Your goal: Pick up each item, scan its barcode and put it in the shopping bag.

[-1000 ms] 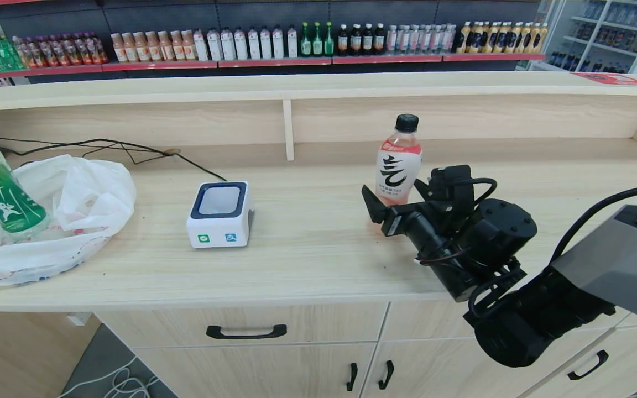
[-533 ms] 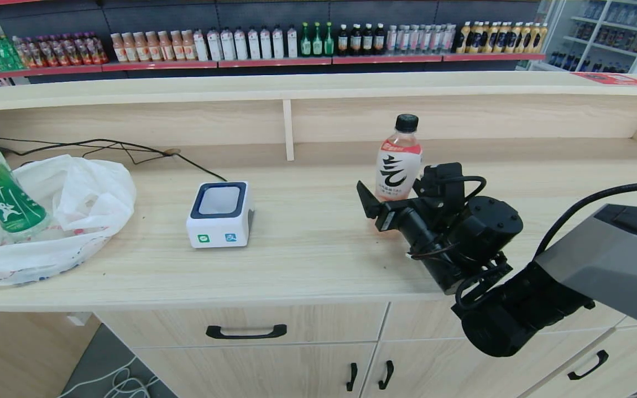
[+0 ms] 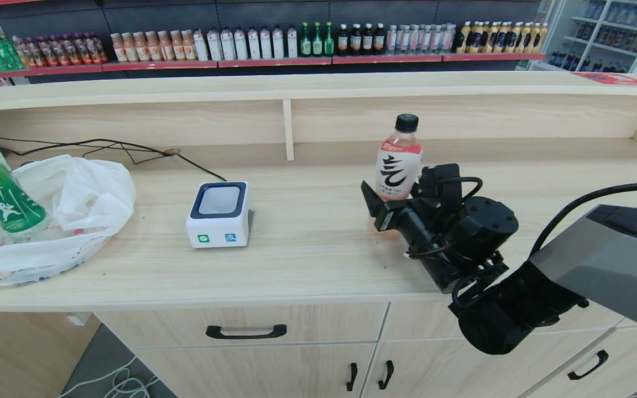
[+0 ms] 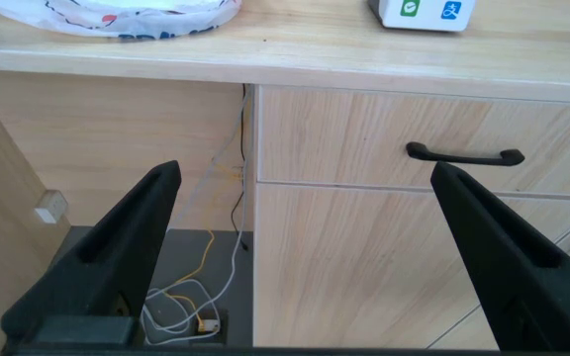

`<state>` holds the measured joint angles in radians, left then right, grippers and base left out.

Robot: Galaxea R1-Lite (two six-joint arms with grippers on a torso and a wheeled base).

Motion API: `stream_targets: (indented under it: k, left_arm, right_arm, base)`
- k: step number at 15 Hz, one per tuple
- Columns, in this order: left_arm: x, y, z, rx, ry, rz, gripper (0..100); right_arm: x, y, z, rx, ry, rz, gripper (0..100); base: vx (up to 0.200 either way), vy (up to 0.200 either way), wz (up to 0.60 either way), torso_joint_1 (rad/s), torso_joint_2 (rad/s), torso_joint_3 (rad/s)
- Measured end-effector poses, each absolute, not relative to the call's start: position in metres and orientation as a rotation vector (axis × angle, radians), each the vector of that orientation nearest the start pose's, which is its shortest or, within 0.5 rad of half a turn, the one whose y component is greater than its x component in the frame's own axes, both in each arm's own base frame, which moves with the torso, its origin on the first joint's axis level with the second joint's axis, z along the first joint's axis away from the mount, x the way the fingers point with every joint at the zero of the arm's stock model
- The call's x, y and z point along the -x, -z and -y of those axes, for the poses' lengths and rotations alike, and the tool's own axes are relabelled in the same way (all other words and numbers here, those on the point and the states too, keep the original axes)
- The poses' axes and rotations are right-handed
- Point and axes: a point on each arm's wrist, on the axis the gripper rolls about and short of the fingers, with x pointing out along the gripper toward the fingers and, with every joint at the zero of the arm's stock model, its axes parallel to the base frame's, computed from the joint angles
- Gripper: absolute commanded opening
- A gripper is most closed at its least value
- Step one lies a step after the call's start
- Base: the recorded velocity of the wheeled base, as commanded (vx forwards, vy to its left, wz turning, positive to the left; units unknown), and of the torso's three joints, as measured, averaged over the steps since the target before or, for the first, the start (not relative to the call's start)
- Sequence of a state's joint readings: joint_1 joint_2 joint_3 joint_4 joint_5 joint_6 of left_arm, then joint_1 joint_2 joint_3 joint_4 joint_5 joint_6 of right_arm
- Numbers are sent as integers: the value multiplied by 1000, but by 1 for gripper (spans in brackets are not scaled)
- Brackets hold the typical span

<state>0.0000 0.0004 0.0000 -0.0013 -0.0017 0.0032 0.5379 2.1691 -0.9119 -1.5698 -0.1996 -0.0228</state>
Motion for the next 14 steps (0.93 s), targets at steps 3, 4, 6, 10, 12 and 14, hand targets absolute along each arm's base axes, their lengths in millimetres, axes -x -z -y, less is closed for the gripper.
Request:
stream_targets:
  k: [3, 4, 6, 10, 12, 14]
  left_arm:
    - [23, -76, 0, -3, 2, 1, 100]
    - [23, -76, 0, -4, 2, 0, 100]
    - [23, -76, 0, -3, 2, 0, 100]
    - [23, -75, 0, -4, 2, 0, 100]
    - [23, -75, 0, -5, 2, 0, 100]
    - [23, -75, 0, -5, 2, 0, 100]
  right_arm:
    - [-338, -137, -197, -94, -337, 295, 0]
    - [-336, -138, -197, -94, -340, 296, 0]
    - [-335, -139, -195, -108, -339, 293, 0]
    - [-330, -145, -193, -116, -340, 300, 0]
    - [-322, -149, -188, -113, -339, 293, 0]
    - [-309, -155, -181, -111, -343, 287, 0]
  base:
    - [0, 0, 0, 0, 0, 0]
    - [0, 0, 0, 0, 0, 0]
    - [0, 0, 0, 0, 0, 0]
    - [0, 0, 0, 0, 0, 0]
    - [0, 0, 0, 0, 0, 0]
    - [0, 0, 0, 0, 0, 0]
